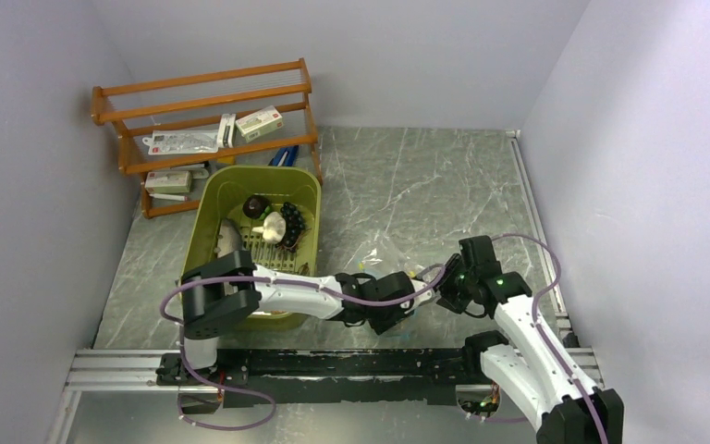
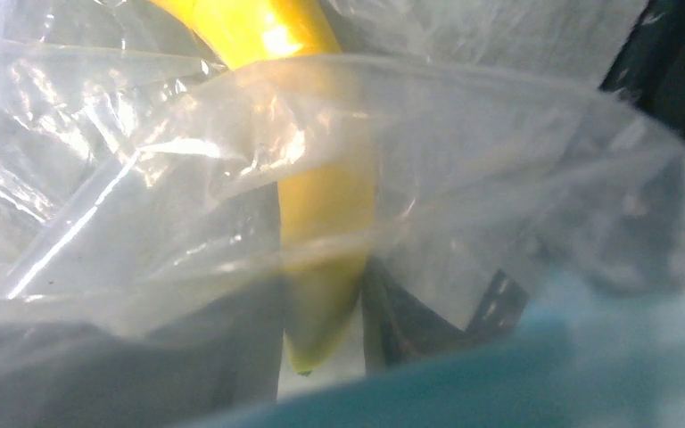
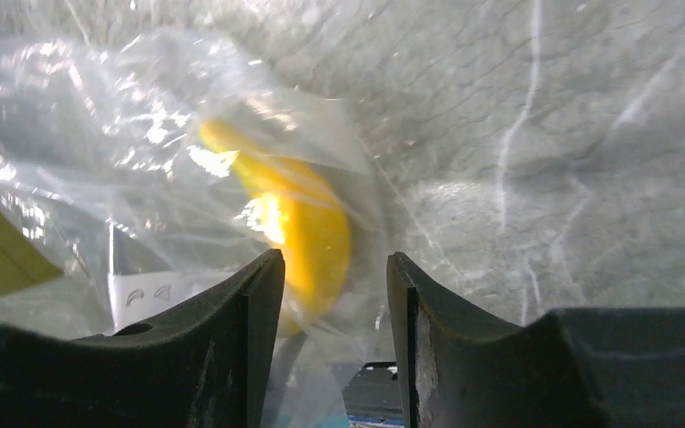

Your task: Open the zip-top bag and remove the fake food

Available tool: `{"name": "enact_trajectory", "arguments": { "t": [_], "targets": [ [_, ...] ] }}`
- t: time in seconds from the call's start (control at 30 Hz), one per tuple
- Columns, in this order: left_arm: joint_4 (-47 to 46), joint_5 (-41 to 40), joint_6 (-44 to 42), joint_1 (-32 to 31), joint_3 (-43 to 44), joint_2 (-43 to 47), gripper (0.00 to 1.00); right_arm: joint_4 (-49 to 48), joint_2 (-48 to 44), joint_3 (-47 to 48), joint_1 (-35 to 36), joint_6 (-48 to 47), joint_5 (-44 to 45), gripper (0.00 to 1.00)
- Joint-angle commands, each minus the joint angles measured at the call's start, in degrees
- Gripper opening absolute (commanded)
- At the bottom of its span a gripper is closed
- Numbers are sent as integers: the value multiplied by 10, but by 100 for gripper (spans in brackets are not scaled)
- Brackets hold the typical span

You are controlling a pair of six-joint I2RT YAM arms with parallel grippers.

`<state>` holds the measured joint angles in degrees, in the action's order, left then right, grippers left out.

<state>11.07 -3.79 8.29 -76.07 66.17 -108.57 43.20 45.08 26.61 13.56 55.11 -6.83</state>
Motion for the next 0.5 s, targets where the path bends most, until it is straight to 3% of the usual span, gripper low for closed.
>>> {"name": "enact_trajectory", "arguments": {
  "t": [0.0, 0.13, 0.23, 0.33, 0.47],
  "targets": [
    [44, -64, 2, 1, -36, 35, 9, 43, 5, 30, -2, 12, 94, 47],
    [33, -27, -10, 0, -46, 76, 8, 33, 46, 36, -2, -10, 105, 47],
    [40, -9, -16, 0, -47, 85, 7, -20, 83, 40, -2, -84, 20, 46],
    [55, -6, -21, -2, -42, 78, 7, -29, 116, 50, -2, -95, -24, 45],
    [70, -14, -19, -8, -35, 76, 7, -59, 64, 40, -2, -84, -45, 49]
  ]
}}
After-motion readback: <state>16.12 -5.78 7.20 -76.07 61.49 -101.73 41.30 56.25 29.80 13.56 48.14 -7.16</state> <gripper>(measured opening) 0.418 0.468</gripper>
